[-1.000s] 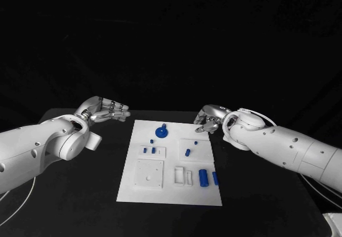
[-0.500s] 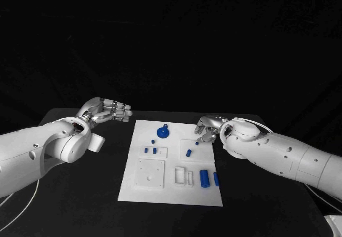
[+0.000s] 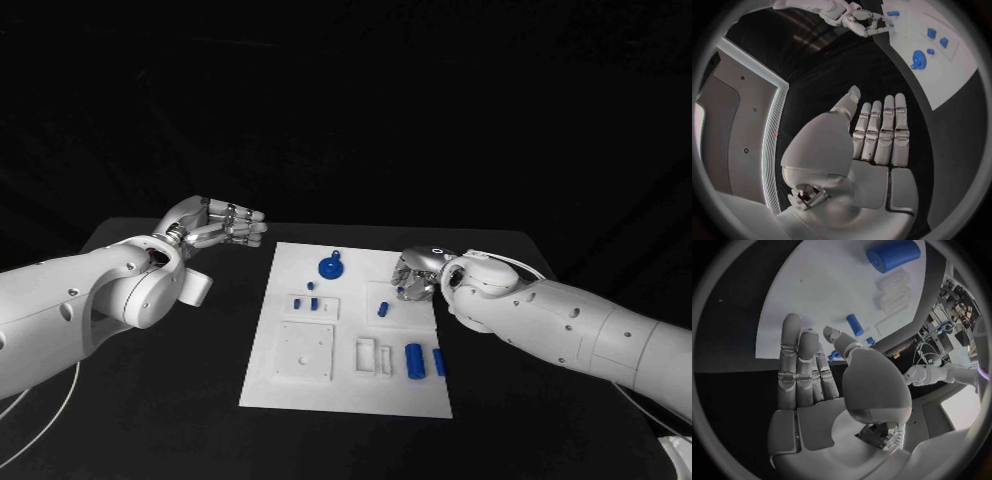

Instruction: Assemble the parts on the task board

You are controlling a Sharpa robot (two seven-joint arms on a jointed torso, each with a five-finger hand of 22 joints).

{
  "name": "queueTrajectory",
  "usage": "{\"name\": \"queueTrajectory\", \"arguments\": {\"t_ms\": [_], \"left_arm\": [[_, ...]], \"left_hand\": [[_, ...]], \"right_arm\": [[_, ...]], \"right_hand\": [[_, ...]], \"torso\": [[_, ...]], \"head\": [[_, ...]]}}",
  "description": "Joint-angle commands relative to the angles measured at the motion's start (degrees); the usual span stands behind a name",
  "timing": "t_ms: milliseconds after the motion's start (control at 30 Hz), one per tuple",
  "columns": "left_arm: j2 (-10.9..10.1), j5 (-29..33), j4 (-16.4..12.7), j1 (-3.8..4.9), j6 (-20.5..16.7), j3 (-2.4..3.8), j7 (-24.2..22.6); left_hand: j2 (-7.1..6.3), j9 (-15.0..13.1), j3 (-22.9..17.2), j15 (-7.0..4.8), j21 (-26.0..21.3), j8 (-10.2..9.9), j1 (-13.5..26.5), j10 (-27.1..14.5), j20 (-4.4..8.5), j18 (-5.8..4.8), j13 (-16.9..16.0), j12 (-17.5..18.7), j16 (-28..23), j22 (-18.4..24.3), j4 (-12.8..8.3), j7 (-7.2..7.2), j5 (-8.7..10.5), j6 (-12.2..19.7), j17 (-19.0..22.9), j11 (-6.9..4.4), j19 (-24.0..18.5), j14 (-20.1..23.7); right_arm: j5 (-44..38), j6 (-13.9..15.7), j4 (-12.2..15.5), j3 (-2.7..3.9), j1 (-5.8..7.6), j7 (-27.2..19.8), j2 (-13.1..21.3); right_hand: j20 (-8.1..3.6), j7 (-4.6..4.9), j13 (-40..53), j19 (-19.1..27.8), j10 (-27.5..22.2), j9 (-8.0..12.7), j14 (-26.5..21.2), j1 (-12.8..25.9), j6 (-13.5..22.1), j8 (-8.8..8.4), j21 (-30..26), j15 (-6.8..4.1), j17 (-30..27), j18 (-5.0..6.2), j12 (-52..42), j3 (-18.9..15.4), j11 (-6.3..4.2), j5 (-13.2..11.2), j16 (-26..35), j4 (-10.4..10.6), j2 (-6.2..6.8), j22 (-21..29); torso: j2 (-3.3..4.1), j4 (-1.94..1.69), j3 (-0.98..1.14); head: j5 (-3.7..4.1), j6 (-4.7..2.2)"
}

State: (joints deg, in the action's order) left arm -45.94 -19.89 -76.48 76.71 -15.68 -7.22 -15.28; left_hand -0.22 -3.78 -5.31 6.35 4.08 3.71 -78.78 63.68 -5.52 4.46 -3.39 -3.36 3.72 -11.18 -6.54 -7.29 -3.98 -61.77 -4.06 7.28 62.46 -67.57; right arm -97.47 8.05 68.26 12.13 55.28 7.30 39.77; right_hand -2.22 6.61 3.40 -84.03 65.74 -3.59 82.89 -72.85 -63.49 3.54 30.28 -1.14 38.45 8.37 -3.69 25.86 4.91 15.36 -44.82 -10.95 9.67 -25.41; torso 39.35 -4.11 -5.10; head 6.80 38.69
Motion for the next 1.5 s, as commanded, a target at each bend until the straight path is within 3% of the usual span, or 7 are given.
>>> {"name": "queueTrajectory", "arguments": {"t_ms": [33, 567, 1033, 1300, 1500], "left_arm": [[0.1, 0.6, 0.0, 0.02, 0.4, 0.05, -0.6], [0.2, 0.5, 0.0, 0.02, 0.7, 0.04, -0.1], [0.1, 0.4, 0.0, 0.02, 1.4, 0.04, 0.6], [0.1, 0.4, 0.0, 0.02, 1.4, 0.03, 0.7], [0.1, 0.4, 0.0, 0.02, 1.4, 0.03, 0.8]], "left_hand": [[0.35, 0.0, -0.2, -0.02, 0.4, 0.0, -0.3, 0.4, 0.08, 0.14, 0.0, 0.0, 0.0, 0.1, -0.1, -0.09, -0.21, -0.4, -0.1, 0.02, 0.4, -0.3], [0.36, 0.0, -0.4, -0.10, 0.5, 0.0, -0.3, 0.5, 0.20, 0.05, 0.0, 0.0, 0.0, 0.3, 0.0, -0.06, -0.15, -0.5, -0.1, -0.03, 0.6, -0.5], [0.33, 0.0, -0.4, -0.08, 0.5, -0.1, -0.3, 0.4, 0.20, 0.00, 0.0, 0.0, 0.0, 0.4, 0.0, -0.08, -0.14, -0.4, -0.1, 0.00, 0.5, -0.5], [0.33, 0.0, -0.4, -0.08, 0.5, -0.1, -0.3, 0.4, 0.20, 0.00, 0.0, 0.0, 0.0, 0.4, 0.0, -0.08, -0.14, -0.4, -0.1, 0.00, 0.5, -0.5], [0.41, 0.0, -0.5, -0.10, 0.5, 0.0, -0.4, 0.5, 0.22, 0.01, 0.0, 0.0, 0.0, 0.5, 0.0, -0.08, -0.13, -0.4, -0.1, -0.01, 0.6, -0.5]], "right_arm": [[-0.9, -0.7, -0.3, -0.04, -0.20, -0.5, -0.3], [-1.9, -0.3, -2.4, -0.26, -0.54, 0.2, -1.5], [-3.4, -0.3, -3.6, -0.55, -0.68, 1.2, -1.9], [-3.7, 0.1, -3.6, -0.78, -1.15, 0.9, -2.2], [-4.9, 1.1, -3.5, -0.82, -1.59, 1.7, -2.4]], "right_hand": [[-0.21, 0.12, -0.1, -1.0, 0.5, 0.0, -0.3, 0.5, -0.5, 0.02, -0.3, -0.03, 0.1, 0.42, 0.3, 0.6, -0.14, -0.4, 0.0, 0.0, 0.09, -0.3], [-0.32, 0.00, -0.1, -0.4, 1.5, 0.0, -0.3, 0.8, -1.5, 0.03, 0.0, -0.10, 0.4, 0.39, 0.3, 8.2, -0.36, -4.3, -0.3, 0.2, -0.06, -3.3], [-0.52, -0.28, 0.0, 0.1, 3.1, 0.0, -0.3, 0.3, -2.7, 0.07, 0.3, -0.34, 0.6, 0.26, 0.3, 9.3, -0.79, -5.2, -0.4, 0.0, -0.45, -5.1], [-1.12, -0.99, 0.1, 0.1, 6.5, -0.1, -0.3, -0.2, -5.3, 0.15, 0.6, -1.05, 1.0, -0.13, 0.3, 9.4, -1.83, -7.6, -0.6, -0.1, -1.67, -6.2], [-1.97, -1.94, 0.2, 0.6, 10.7, -0.3, -0.3, -0.7, -9.1, 0.17, 1.3, -1.91, 1.3, -0.85, 0.3, 9.1, -3.14, -7.8, -0.6, -1.0, -2.60, -7.6]], "torso": [[0.04, -0.01, 0.00], [0.09, 0.04, 0.00], [0.16, 0.07, 0.03], [0.17, -0.01, 0.01], [0.18, -0.01, -0.03]], "head": [[-0.16, 0.03], [-0.23, 0.26], [-0.23, 0.31], [-0.19, 0.42], [-0.13, 0.84]]}}
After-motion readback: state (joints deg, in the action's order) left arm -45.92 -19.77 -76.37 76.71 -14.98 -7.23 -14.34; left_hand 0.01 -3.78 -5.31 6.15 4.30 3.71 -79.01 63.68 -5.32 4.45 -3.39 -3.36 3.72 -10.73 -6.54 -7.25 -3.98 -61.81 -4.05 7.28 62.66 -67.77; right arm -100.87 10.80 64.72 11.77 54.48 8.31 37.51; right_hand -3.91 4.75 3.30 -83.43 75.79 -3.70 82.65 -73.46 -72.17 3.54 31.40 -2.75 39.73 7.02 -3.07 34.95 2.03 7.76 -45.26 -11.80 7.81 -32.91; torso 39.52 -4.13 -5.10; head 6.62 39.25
